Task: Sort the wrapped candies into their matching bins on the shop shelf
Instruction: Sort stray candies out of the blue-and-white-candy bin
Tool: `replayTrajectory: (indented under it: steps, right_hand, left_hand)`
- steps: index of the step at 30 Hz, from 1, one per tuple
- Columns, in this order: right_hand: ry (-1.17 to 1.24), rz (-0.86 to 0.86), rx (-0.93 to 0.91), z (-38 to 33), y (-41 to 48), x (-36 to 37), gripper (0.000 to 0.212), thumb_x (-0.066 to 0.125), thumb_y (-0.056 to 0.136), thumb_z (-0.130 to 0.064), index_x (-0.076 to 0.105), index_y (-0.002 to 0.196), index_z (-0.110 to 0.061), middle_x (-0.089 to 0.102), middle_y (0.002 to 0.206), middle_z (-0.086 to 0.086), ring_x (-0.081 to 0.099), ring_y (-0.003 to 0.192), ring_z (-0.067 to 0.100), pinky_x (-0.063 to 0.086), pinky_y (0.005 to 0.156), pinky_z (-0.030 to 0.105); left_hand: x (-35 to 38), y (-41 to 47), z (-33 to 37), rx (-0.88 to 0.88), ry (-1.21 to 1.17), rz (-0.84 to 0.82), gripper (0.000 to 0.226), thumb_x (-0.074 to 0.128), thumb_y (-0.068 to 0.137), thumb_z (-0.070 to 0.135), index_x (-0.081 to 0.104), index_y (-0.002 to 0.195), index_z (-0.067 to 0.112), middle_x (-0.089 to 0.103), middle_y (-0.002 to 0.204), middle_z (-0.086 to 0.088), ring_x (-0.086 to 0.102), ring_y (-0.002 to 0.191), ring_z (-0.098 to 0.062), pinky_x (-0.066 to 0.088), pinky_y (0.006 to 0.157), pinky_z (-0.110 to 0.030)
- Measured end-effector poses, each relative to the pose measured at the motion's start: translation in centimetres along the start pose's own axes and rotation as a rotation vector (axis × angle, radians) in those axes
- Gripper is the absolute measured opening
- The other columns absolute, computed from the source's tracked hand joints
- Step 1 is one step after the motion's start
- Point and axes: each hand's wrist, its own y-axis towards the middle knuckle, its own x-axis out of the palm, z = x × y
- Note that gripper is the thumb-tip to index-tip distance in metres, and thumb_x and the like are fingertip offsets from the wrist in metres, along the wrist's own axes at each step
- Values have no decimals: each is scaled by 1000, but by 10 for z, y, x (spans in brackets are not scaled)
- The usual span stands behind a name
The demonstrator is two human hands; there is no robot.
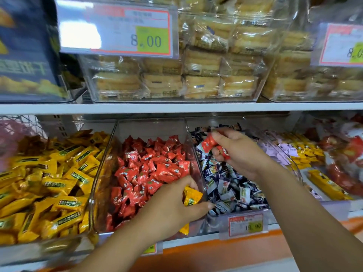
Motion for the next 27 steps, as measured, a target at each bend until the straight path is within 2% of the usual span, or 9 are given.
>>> replayTrajectory:
  steps: [2,4,7,10,14,18,21,24,27]
  right_hand:
    - [-72,-8,-50,-4,8,19,12,51,99,-19,62,104,-16,57,84,3,52,71,11,44,66,24]
    - [-185,-45,-106,-5,15,40,16,56,97,-23,64,110,-22,67,105,1,61,94,15,48,89,32]
    - [-183,-123,-133,-8,18,57,28,56,97,-24,58,125,-28,59,131,-5,51,124,12,35,110,31]
    - [-170,-106,-199,-7,16,47,28,49,100,-16,59,117,-35,60,127,-13,51,121,3,34,107,24]
    - [-198,9,-178,7,8,31,26,47,101,-19,63,104,-39,63,116,-18,54,118,4,37,110,34]
    - [-444,-30,-226,11,-12,15,25,43,103,-21,59,110,-39,58,115,-23,53,116,-1,43,101,25]
    - [-598,10,-167,12,-23,-17,26,43,103,-16,60,113,-32,61,116,-12,56,113,6,47,92,21]
    - [-643,92,-36,16,-30,-50,25,45,101,-8,65,113,-17,63,118,1,58,96,4,46,67,7]
    - [-641,157,-39,21,-32,-61,19,54,97,-7,67,106,-17,65,108,1,58,86,-2,46,62,6]
  left_hand:
    - [0,0,0,9,11,6,32,66,80,58,49,91,34,36,56,4,29,44,-9,23,47,-27]
    - [1,1,-1,15,8,9,31,66,81,57,49,91,34,35,54,4,28,44,-8,22,47,-27]
    - [1,3,-3,24,-10,7,31,67,80,57,49,90,34,35,55,5,30,47,-10,24,49,-29]
    - [1,3,-4,14,-36,-1,31,68,80,56,50,90,34,34,54,6,29,45,-9,24,48,-27]
    - [0,3,-4,11,-65,5,29,69,80,55,50,89,35,36,57,5,30,48,-10,25,50,-29]
    - [2,3,-3,8,-69,3,30,69,80,55,51,90,34,38,58,4,31,46,-10,27,48,-28]
    - [2,2,-3,6,-119,12,33,69,79,52,53,90,25,40,59,5,33,45,-8,31,47,-22]
    - [2,5,-2,1,-149,11,35,71,79,51,53,88,22,45,61,1,39,46,-9,38,46,-23]
    - [4,9,3,-18,-163,18,39,71,80,47,52,92,15,42,51,5,35,38,-5,33,40,-16]
